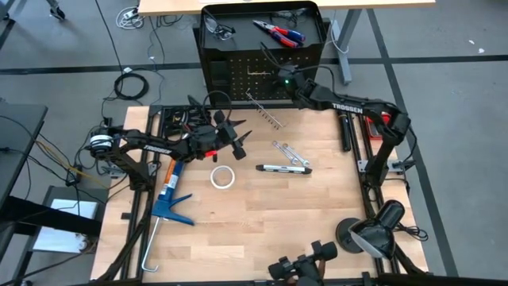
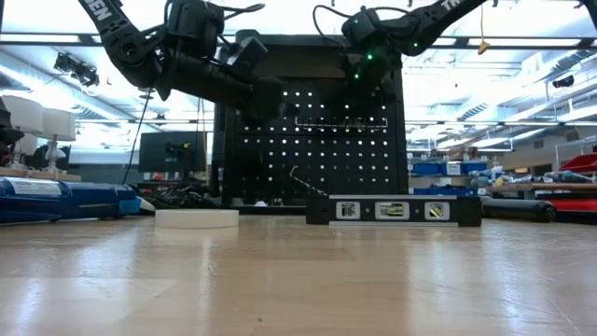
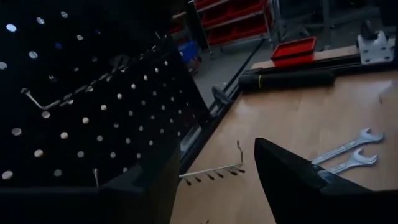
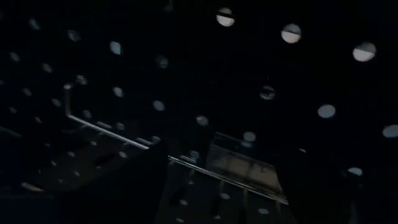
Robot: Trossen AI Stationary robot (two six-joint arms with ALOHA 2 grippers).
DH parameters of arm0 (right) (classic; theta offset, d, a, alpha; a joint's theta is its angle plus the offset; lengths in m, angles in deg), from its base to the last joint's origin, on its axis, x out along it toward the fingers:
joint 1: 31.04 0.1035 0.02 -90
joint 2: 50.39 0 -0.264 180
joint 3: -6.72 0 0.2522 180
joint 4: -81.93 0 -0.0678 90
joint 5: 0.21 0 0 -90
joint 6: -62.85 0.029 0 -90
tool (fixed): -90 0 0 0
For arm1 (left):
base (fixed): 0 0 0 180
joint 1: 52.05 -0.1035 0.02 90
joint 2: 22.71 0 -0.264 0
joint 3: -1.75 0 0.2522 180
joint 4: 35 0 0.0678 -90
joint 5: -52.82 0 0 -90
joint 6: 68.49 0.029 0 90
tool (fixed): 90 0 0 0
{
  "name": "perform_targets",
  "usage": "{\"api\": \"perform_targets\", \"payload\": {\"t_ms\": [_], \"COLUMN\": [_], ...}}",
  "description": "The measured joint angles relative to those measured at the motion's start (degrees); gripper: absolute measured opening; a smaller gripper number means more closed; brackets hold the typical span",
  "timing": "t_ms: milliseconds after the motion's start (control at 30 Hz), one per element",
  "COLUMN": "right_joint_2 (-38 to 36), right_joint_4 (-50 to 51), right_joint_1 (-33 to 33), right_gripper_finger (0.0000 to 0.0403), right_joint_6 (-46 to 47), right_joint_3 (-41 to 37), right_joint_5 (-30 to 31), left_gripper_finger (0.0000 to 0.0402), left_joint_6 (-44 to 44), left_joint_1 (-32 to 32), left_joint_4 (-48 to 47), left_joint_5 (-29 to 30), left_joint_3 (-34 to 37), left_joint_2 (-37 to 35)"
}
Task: Hang tools onto peg board
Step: Unhang the utility knife from the peg board
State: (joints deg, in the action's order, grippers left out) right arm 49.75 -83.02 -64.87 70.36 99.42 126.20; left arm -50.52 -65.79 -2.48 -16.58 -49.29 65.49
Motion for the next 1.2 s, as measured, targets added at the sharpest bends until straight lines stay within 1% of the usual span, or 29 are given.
{"api": "perform_targets", "payload": {"t_ms": [100,267,367,567,700,800,900,967,1033,1200], "right_joint_2": [-0.23,-0.37,-0.43,-2.11,-3.25,-3.41,-3.41,-3.47,-3.5,-3.5], "right_joint_4": [0.01,0.61,1.84,5.74,6.53,6.52,6.53,6.6,6.9,7.99], "right_joint_1": [-1.03,-2.29,-2.89,-3.88,-4.41,-4.89,-6.14,-6.84,-6.9,-7.14], "right_gripper_finger": [0.0295,0.0295,0.0295,0.0295,0.0295,0.0295,0.0295,0.0296,0.0301,0.0322], "right_joint_6": [2.29,5.82,9.25,12.78,14.06,14.55,14.35,12.07,11.08,12.2], "right_joint_3": [0.0,0.0,0.0,0.0,0.0,0.02,0.02,0.02,0.02,0.16], "right_joint_5": [0.08,0.04,0.04,0.01,-0.69,-3.88,-9.73,-12.76,-13.23,-13.76], "left_gripper_finger": [0.0211,0.0211,0.0211,0.0211,0.0211,0.0211,0.0211,0.0211,0.0211,0.0211], "left_joint_6": [0.02,-0.02,-0.02,-0.02,-0.02,-0.04,-0.02,-0.04,-0.04,-0.04], "left_joint_1": [-0.01,-0.01,-0.01,-0.01,-0.01,-0.01,-0.01,-0.01,-0.01,-0.01], "left_joint_4": [0.13,0.26,0.18,0.06,0.05,0.1,0.09,0.07,0.07,0.07], "left_joint_5": [-0.55,-6.63,-8.12,-8.79,-8.9,-8.9,-8.9,-8.9,-8.9,-8.9], "left_joint_3": [0.0,0.0,0.0,0.0,0.0,0.0,0.0,0.0,0.0,0.0], "left_joint_2": [0.0,0.0,0.0,0.0,0.0,0.0,0.0,0.0,0.0,0.0]}}
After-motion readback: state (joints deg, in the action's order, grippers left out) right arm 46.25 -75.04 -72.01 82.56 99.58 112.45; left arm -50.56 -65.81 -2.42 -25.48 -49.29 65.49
